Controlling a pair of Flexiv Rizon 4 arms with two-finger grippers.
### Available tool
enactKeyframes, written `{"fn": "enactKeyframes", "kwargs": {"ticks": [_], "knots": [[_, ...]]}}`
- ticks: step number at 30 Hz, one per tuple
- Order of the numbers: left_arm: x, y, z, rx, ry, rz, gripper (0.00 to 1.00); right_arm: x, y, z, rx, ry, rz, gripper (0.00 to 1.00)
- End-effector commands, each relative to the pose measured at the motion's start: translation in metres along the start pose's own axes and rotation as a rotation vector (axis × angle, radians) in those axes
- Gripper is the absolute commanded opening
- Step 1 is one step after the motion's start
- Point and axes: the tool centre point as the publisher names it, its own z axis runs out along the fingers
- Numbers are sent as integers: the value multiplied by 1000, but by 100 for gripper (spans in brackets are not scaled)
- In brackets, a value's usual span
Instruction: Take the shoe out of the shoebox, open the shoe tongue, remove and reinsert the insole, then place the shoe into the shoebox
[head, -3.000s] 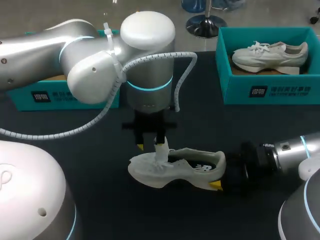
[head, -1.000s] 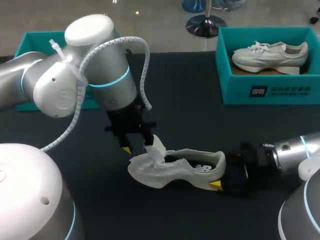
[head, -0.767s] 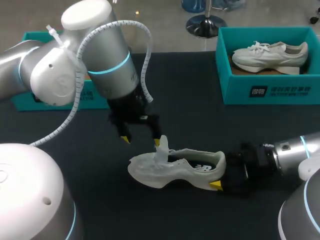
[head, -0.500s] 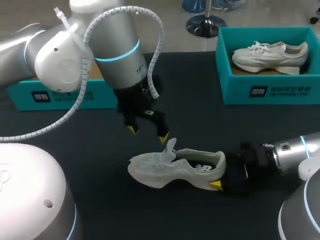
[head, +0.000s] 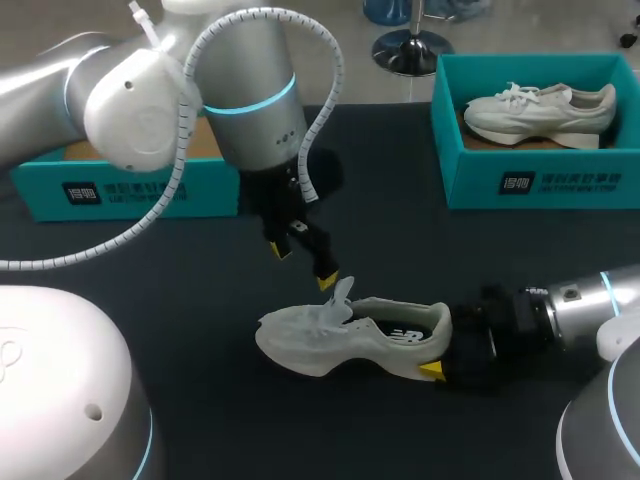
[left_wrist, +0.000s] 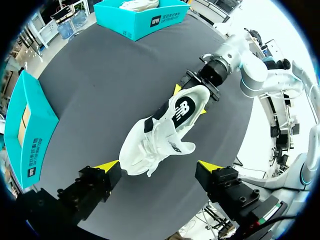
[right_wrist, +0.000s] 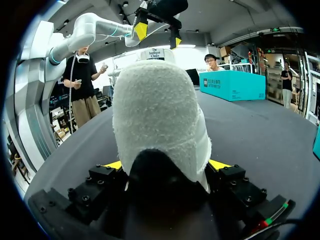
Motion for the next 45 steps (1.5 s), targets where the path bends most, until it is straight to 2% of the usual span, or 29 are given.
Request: {"fn": "enactKeyframes", "kwargs": {"ticks": [1, 7, 11, 15, 19, 20, 21, 24, 30, 45], "knots": [[0, 0, 0, -1, 1, 0, 100, 2, -8, 3, 3, 0, 2, 0], [0, 0, 0, -1, 1, 0, 100, 2, -8, 3, 3, 0, 2, 0], [20, -8, 0, 2, -40, 126, 100, 2, -8, 3, 3, 0, 2, 0], [38, -18, 6, -13, -83, 158, 100, 2, -8, 3, 3, 0, 2, 0], [54, -23, 12, -15, -62, 240, 100, 2, -8, 3, 3, 0, 2, 0], [58, -25, 13, -13, -47, 249, 93, 2, -8, 3, 3, 0, 2, 0], [62, -26, 15, -17, -56, 271, 58, 2, -8, 3, 3, 0, 2, 0], [72, -30, 20, -20, -44, 323, 0, 2, -8, 3, 3, 0, 2, 0], [81, -39, 38, -39, -48, 392, 0, 2, -8, 3, 3, 0, 2, 0], [69, -64, 75, -92, -61, 468, 0, 2, -8, 3, 3, 0, 2, 0]]}}
